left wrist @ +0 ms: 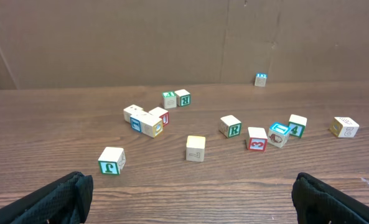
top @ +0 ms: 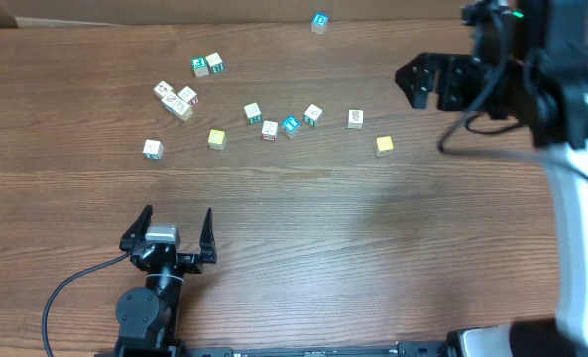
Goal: Form a tower
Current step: 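Raise the right gripper and move it over the yellow-faced block, then lower the right gripper and grasp the yellow-faced block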
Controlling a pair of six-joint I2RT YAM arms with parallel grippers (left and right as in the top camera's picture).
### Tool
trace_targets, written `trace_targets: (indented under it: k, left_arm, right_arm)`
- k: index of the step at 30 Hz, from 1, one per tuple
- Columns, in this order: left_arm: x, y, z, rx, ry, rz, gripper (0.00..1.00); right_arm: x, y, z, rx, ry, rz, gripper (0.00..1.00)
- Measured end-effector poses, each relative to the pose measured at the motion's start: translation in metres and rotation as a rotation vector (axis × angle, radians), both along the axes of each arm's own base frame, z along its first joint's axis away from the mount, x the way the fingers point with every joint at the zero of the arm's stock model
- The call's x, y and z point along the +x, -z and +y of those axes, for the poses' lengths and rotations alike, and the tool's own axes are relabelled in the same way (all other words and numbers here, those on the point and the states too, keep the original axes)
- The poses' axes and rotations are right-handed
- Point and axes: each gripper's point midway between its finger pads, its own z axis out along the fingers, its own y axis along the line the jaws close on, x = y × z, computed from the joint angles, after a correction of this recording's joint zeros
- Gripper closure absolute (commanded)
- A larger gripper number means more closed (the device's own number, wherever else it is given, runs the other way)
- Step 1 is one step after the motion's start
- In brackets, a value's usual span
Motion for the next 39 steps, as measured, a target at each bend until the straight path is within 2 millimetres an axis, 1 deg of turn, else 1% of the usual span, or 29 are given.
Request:
trace_targets:
  k: [4,6,8,9,10,14,17,19,22,25,27,32,36,39]
  left_arm:
    - [0.0,0.0,0.0,0.0,0.0,0.0,0.0]
    - [0.0,0.0,0.0,0.0,0.0,0.0,0.01]
    - [0.0,0.0,0.0,0.0,0.0,0.0,0.01]
    - [0.0,0.0,0.0,0.0,0.0,0.0,0.0]
    - [0.0,0.0,0.0,0.0,0.0,0.0,0.0]
    - [0.0,0.0,0.0,0.0,0.0,0.0,0.0]
    - [0.0,0.0,0.0,0.0,0.0,0.0,0.0]
    - [0.0,0.0,0.0,0.0,0.0,0.0,0.01]
    - [0.0,0.0,0.0,0.0,0.0,0.0,0.01]
    - [0.0,0.0,0.0,0.0,0.0,0.0,0.0]
    - [0.0,0.0,0.0,0.0,0.0,0.0,0.0]
    - [0.0,0.0,0.0,0.0,0.0,0.0,0.0]
    - [0.0,0.0,0.0,0.0,0.0,0.0,0.0]
    - [0.0,0.0,0.0,0.0,0.0,0.0,0.01]
  right_arm:
    - [0.024,0.049,0.0,-0.027,0.009,0.128,0.0]
    - [0.031,0.068,-0.001,-0.041,0.015,0.172,0.0]
    - [0.037,0.084,-0.003,-0.058,0.017,0.209,0.11]
    - [0.039,0.091,-0.004,-0.067,0.019,0.225,0.14]
    - [0.04,0.097,-0.005,-0.075,0.026,0.244,0.18]
    - [0.044,0.124,-0.012,-0.125,0.046,0.309,0.24]
    - [0.044,0.148,-0.017,-0.161,0.056,0.369,0.24]
    - [0.044,0.164,-0.02,-0.188,0.062,0.403,0.27]
    - [0.04,0.19,-0.022,-0.22,0.062,0.459,0.28]
    - [0.041,0.215,-0.023,-0.239,0.06,0.482,0.33]
    - [0.041,0.231,-0.023,-0.243,0.062,0.486,0.34]
    - [0.042,0.255,-0.024,-0.247,0.067,0.476,0.38]
    - [0.045,0.268,-0.022,-0.247,0.065,0.453,0.39]
    - [0.046,0.276,-0.017,-0.253,0.055,0.438,0.4]
